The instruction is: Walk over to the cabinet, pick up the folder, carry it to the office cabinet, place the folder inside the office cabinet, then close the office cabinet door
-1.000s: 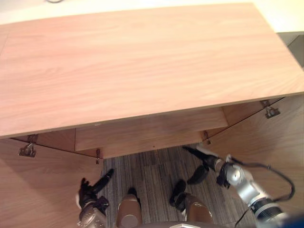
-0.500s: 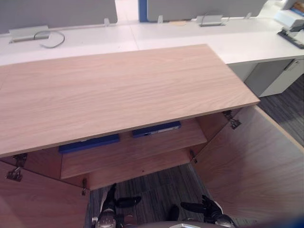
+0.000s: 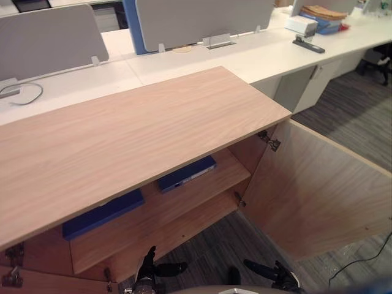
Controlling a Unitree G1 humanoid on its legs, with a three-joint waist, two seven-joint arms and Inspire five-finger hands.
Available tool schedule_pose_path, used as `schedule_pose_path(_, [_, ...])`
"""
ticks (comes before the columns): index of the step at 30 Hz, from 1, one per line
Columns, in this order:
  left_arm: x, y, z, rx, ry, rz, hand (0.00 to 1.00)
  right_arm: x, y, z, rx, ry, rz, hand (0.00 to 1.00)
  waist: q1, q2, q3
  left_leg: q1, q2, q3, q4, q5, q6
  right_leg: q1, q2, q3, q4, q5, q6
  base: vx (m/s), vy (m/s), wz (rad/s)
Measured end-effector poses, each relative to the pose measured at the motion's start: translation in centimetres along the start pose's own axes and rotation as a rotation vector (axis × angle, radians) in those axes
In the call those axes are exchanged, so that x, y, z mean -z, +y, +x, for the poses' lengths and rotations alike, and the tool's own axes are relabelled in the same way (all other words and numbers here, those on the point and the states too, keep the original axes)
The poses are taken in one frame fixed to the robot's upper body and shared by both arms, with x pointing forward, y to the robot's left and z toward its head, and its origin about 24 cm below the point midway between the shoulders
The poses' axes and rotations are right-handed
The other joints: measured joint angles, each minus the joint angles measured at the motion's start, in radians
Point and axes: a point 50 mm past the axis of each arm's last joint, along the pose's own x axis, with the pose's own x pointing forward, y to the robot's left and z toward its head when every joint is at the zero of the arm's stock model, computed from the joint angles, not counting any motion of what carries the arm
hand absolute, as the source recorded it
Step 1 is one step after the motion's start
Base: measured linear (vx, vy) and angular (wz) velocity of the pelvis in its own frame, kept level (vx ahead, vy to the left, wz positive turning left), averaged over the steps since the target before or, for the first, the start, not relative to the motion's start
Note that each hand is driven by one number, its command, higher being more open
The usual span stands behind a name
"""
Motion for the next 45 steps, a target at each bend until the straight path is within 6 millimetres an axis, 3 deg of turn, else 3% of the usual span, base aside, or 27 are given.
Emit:
schedule_pose_path(2, [-0.1,-0.2,0.0,0.002,0.002,-0.015,1.0,0.1,-0.3,0.0,0.017,0.004,0.024,1.0,0.0,0.005,-0.003,0.017,-0.005,0.01,-0.013,0.001,0.002,0.001,0.002,0.017,0.0,0.001,0.001,0.03,0.064,-0.33])
schedule_pose_path(6, [0.0,0.0,0.0,-0.007,0.002,-0.038,1.0,0.3,-0.2,-0.1,0.026,0.007,0.095,1.0,0.001,-0.008,0.007,0.041,-0.005,0.063,-0.005,0.003,0.005,-0.027,0.01,0.043,0.043,0.0,0.0,-0.05,0.008,-0.45])
schedule_pose_path(8, [-0.4,0.6,0.2,-0.029,-0.015,-0.051,1.0,-0.5,0.4,-0.1,0.015,-0.021,0.133,1.0,0.015,-0.028,0.036,0.057,0.001,0.14,0.006,0.013,0.021,-0.09,-0.012,-0.071,0.159,-0.075,-0.074,-0.11,-0.055,-0.72])
schedule_pose_path(9, [-0.5,0.5,0.2,-0.029,-0.015,-0.06,1.0,-0.6,0.1,-0.1,0.029,-0.022,0.166,1.0,0.012,-0.02,0.049,0.071,0.01,0.145,0.004,0.012,0.022,-0.111,-0.059,-0.208,0.269,-0.155,-0.118,-0.09,-0.01,-0.26])
schedule_pose_path(10, [-0.4,0.7,0.1,-0.039,-0.016,-0.079,1.0,-0.3,-0.3,-0.1,0.056,-0.011,0.223,1.0,0.01,-0.022,0.055,0.084,0.012,0.156,0.0,0.009,0.018,-0.142,-0.155,-0.339,0.468,-0.237,-0.142,-0.08,-0.026,-0.08])
schedule_pose_path(11, [-0.2,1.0,0.1,-0.052,-0.009,-0.089,1.0,0.3,-0.8,-0.3,0.084,0.003,0.259,1.0,0.007,-0.036,0.05,0.111,0.012,0.171,-0.013,0.004,0.01,-0.135,-0.23,-0.395,0.604,-0.289,-0.15,-0.06,-0.048,0.03])
schedule_pose_path(13, [0.0,1.4,0.0,-0.063,-0.012,-0.101,1.0,0.9,-1.4,-0.4,0.107,0.02,0.276,1.0,0.01,-0.056,0.032,0.123,0.01,0.18,-0.011,-0.004,-0.011,-0.11,-0.311,-0.451,0.694,-0.364,-0.128,0.05,-0.192,-0.12])
schedule_pose_path(14, [0.0,1.6,-0.1,-0.075,-0.016,-0.12,1.0,1.0,-1.6,-0.4,0.111,0.026,0.277,1.0,0.018,-0.078,0.021,0.124,0.001,0.2,-0.01,-0.005,-0.024,-0.106,-0.295,-0.467,0.647,-0.399,-0.024,0.11,-0.239,-0.53])
schedule_pose_path(15, [0.2,1.5,-0.1,-0.073,-0.002,-0.123,1.0,0.6,-1.7,-0.2,0.113,0.021,0.272,1.0,0.023,-0.05,0.018,0.124,0.018,0.204,-0.012,-0.005,-0.025,-0.113,-0.256,-0.457,0.625,-0.384,-0.028,0.13,-0.239,-0.91])
schedule_pose_path(16, [0.6,1.1,-0.2,-0.06,0.02,-0.133,1.0,0.4,-1.7,-0.1,0.111,0.021,0.267,1.0,0.03,-0.021,0.005,0.098,0.039,0.191,-0.012,0.024,0.026,-0.106,-0.188,-0.427,0.523,-0.342,-0.048,0.1,-0.226,-0.94])
schedule_pose_path(17, [0.6,0.9,-0.2,-0.056,0.019,-0.135,1.0,0.3,-1.5,0.1,0.106,0.03,0.264,1.0,0.032,-0.023,0.003,0.08,0.039,0.171,-0.011,0.04,0.055,-0.101,-0.153,-0.41,0.45,-0.308,-0.058,0.05,-0.251,-1.06])
schedule_pose_path(19, [0.3,1.2,-0.1,-0.056,0.006,-0.13,1.0,1.1,-1.2,0.1,0.11,0.075,0.272,1.0,0.028,-0.042,0.002,0.047,0.008,0.117,-0.061,0.045,0.047,-0.07,-0.1,-0.376,0.308,-0.239,-0.08,-0.04,-0.169,-0.72])
schedule_pose_path(21, [0.3,1.4,-0.1,-0.065,0.006,-0.139,1.0,2.3,-1.6,-0.2,0.126,0.111,0.271,1.0,0.023,-0.047,0.005,0.028,-0.005,0.085,-0.096,0.065,0.036,-0.025,-0.066,-0.37,0.232,-0.211,-0.077,-0.05,-0.07,-0.34])
schedule_pose_path(23, [0.4,1.6,-0.1,-0.073,0.008,-0.157,1.0,3.0,-2.4,-0.5,0.151,0.127,0.271,1.0,0.023,-0.046,0.004,-0.006,-0.004,0.066,-0.103,0.142,0.039,0.002,-0.03,-0.353,0.196,-0.199,-0.073,-0.06,-0.014,-0.36])
schedule_pose_path(26, [0.5,2.3,-0.2,-0.097,0.01,-0.168,1.0,3.3,-2.0,-0.7,0.144,0.123,0.259,1.0,-0.001,-0.065,-0.015,-0.007,-0.003,0.07,-0.128,0.143,0.029,0.018,-0.012,-0.344,0.129,-0.164,-0.063,0.03,0.028,-0.15])
schedule_pose_path(30, [0.8,2.4,-0.3,-0.096,0.017,-0.148,1.0,2.3,-1.3,-0.6,0.125,0.075,0.234,1.0,0.0,-0.064,-0.015,-0.009,-0.016,0.086,-0.136,0.144,0.027,0.044,0.005,-0.327,0.025,-0.1,-0.061,0.08,0.048,-0.12])
schedule_pose_path(36, [0.9,2.2,-0.3,-0.094,0.017,-0.133,1.0,-3.7,-0.7,-0.3,0.096,-0.166,0.212,1.0,0.003,-0.026,-0.016,0.003,-0.029,0.08,-0.147,0.144,0.027,0.071,0.006,-0.315,-0.018,-0.078,-0.056,0.02,0.013,-0.04])
schedule_pose_path(41, [0.7,2.8,-0.4,-0.109,0.004,-0.128,1.0,-10.9,-1.1,-1.0,0.129,-0.431,0.236,1.0,0.002,-0.044,-0.008,0.006,-0.034,0.071,-0.158,0.144,0.027,0.071,0.007,-0.316,-0.022,-0.072,-0.056,-0.06,-0.007,0.02])
schedule_pose_path(45, [1.0,3.9,-0.4,-0.134,0.009,-0.119,1.0,-14.3,-1.6,-1.4,0.144,-0.539,0.231,1.0,0.002,-0.054,-0.008,0.011,-0.034,0.069,-0.161,0.145,0.028,0.074,0.006,-0.316,-0.023,-0.069,-0.056,-0.09,-0.019,-0.01])
